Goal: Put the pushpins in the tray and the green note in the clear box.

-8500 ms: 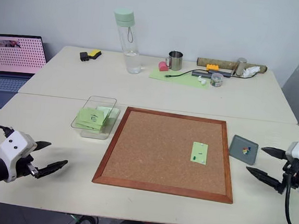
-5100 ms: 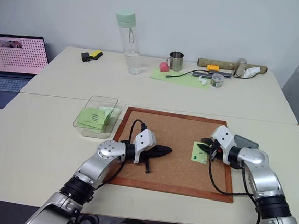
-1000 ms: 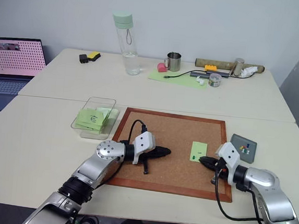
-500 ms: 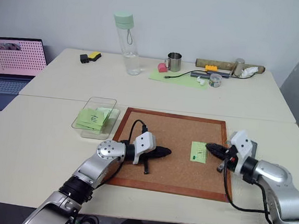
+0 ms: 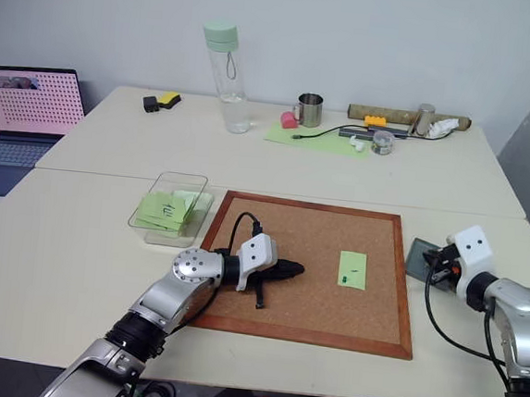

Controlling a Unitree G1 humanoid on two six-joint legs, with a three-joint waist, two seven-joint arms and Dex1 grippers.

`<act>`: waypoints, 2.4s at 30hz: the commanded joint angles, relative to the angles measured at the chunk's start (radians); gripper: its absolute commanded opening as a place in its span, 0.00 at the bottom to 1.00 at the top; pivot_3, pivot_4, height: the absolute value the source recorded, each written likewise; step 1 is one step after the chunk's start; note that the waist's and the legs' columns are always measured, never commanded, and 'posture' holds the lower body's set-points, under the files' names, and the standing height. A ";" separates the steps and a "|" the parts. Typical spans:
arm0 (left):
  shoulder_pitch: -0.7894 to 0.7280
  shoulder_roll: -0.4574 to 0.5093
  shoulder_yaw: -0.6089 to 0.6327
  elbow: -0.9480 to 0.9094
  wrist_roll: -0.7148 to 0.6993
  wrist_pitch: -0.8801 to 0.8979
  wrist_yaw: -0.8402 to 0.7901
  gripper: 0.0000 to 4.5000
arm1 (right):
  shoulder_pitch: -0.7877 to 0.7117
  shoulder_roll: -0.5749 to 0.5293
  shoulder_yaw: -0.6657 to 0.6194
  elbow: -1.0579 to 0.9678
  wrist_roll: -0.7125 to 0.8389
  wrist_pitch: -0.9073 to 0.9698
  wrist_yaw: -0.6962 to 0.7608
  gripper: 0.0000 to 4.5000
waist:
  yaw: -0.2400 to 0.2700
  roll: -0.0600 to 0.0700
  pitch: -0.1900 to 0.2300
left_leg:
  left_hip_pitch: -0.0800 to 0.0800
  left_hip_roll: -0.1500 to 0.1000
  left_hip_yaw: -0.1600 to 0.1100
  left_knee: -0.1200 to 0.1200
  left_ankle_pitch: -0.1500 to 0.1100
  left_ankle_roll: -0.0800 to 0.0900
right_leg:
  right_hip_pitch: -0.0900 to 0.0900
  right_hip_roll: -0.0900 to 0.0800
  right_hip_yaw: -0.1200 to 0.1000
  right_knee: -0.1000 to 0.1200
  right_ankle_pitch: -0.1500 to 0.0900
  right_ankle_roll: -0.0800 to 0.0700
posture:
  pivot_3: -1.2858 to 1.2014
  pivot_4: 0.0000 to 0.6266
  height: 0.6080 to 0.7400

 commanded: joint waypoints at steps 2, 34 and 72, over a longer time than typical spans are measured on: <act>0.025 0.010 -0.029 0.042 0.050 0.021 0.001 0.00 | -0.033 -0.008 -0.023 -0.001 -0.015 -0.030 -0.014 0.39 | 0.000 0.000 0.000 | 0.000 0.000 0.000 0.000 0.000 0.000 | 0.000 0.000 0.000 0.000 0.000 0.000 | 0.52 0.24 1.00; 0.024 0.028 -0.027 0.031 0.049 0.021 -0.013 0.00 | 0.031 0.140 0.265 -0.238 0.015 -0.113 0.142 0.54 | -0.001 -0.001 0.000 | 0.000 0.000 -0.001 0.000 0.000 0.000 | 0.000 0.000 -0.001 -0.001 0.000 0.000 | 0.52 0.24 1.00; -0.031 -0.065 0.359 -0.324 -0.568 0.767 0.096 0.57 | -0.041 0.049 0.234 -0.385 -0.096 -0.285 0.159 0.00 | -0.004 -0.007 0.007 | -0.004 0.000 -0.002 0.000 0.000 -0.001 | -0.004 0.000 -0.002 -0.001 0.000 0.001 | 0.52 0.24 1.00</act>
